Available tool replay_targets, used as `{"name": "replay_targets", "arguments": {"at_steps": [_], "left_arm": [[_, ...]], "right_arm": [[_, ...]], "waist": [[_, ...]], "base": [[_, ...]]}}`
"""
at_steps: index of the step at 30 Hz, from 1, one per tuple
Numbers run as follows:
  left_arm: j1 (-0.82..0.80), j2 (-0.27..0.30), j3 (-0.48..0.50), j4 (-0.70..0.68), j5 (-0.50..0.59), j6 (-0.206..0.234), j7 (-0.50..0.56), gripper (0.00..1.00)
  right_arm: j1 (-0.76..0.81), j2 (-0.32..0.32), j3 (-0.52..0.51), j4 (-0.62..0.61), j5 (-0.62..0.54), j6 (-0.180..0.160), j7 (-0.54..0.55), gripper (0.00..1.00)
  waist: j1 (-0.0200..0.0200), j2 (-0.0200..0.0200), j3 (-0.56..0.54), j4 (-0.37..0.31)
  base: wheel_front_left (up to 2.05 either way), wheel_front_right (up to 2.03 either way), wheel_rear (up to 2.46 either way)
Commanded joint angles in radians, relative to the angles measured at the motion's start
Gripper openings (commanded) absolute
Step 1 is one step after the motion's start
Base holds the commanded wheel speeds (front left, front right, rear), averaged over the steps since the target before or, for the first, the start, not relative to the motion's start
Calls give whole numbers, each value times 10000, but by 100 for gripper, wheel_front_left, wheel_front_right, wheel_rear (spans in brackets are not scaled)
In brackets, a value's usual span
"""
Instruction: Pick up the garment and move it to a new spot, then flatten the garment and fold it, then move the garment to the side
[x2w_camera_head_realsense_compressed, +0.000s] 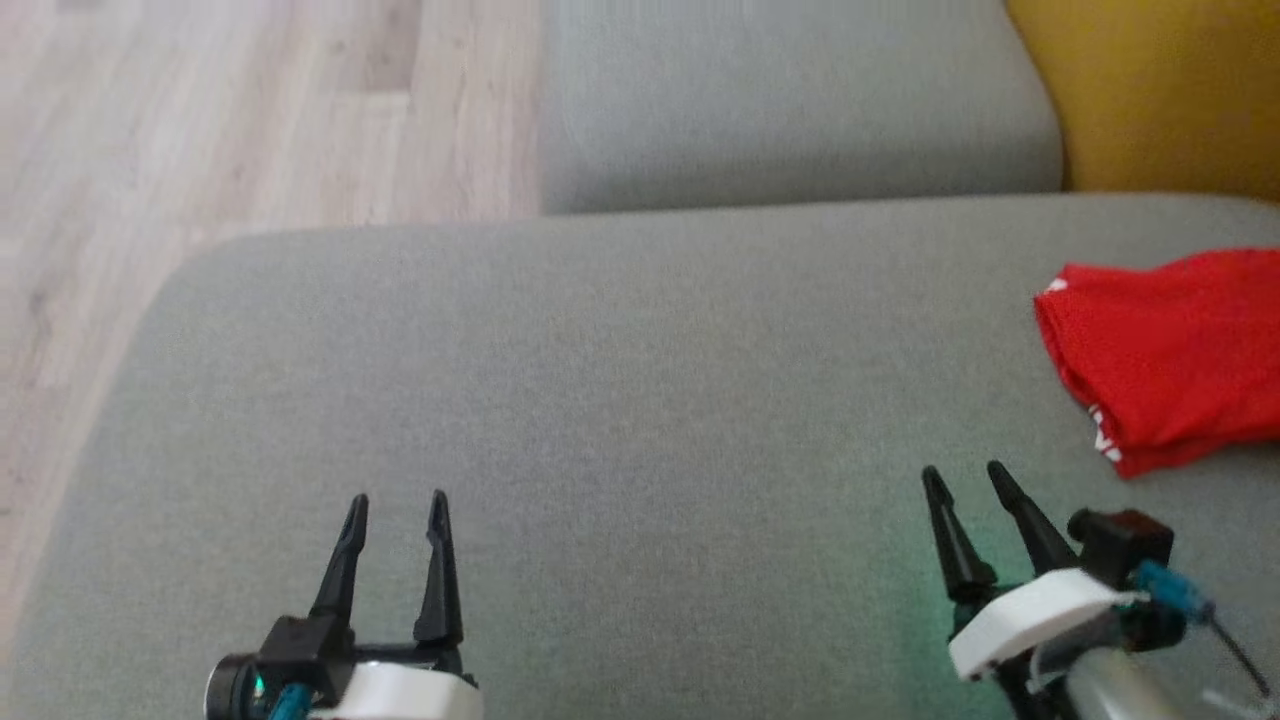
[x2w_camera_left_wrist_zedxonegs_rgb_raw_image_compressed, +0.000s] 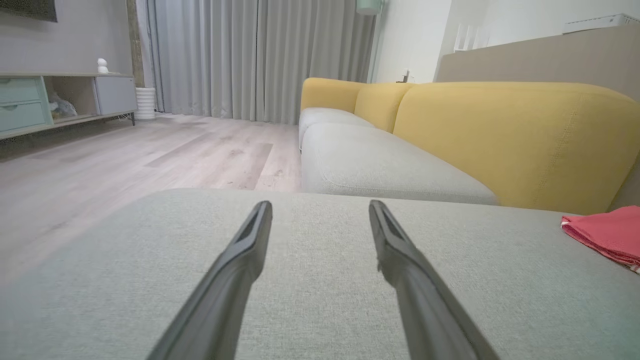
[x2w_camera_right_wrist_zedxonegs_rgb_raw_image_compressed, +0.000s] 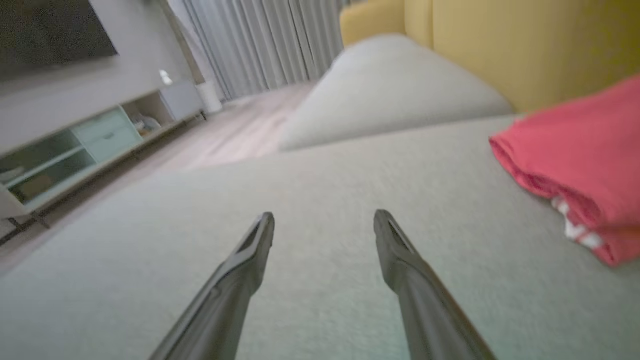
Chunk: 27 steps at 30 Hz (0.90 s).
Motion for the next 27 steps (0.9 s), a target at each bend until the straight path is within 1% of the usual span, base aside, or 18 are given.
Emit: {"name": "replay_targets", "arguments": {"at_steps": [1,4,7,11,16,17,21,27], "left_arm": [[-183,-14,490,-304,156,1,-53,100],[126,-14,623,-326,387,74,-53,100],[398,-14,709,-296,542,122,-53,100],[595,-14,730,-240,606,129,-53,100],[593,-14,688,-109,726,128,-53,100],[1073,8,311,159,677,97,0,0],[1165,6,283,518,660,90,23,0],[1008,5,459,533,-36,-6,232,0]], "right_arm": [[69,182,-280,-1003,-598,37,-172,100],[1152,859,-948,-2274,-1749,37,-175,100],[1858,1248,-1384,-2987,-2501,37,-177,100],[2256,1469,-1542,-3329,-2905,37,-178,100],[2416,1575,-1648,-3444,-3040,37,-178,100],[2792,1584,-1822,-3082,-2968,0,-69,0],[2887,1596,-1788,-2760,-2925,0,-57,0],[2775,1590,-1898,-2811,-2220,2,108,0]], "waist": [[3,-1,-442,86],[3,-1,-661,21],[3,-1,-796,-34],[3,-1,-875,-50],[3,-1,-895,-24],[3,-1,-898,-25],[3,-1,-895,-23],[3,-1,-814,-35]], "base": [[0,0,0],[0,0,0],[0,0,0],[0,0,0],[0,0,0],[0,0,0],[0,0,0],[0,0,0]]}}
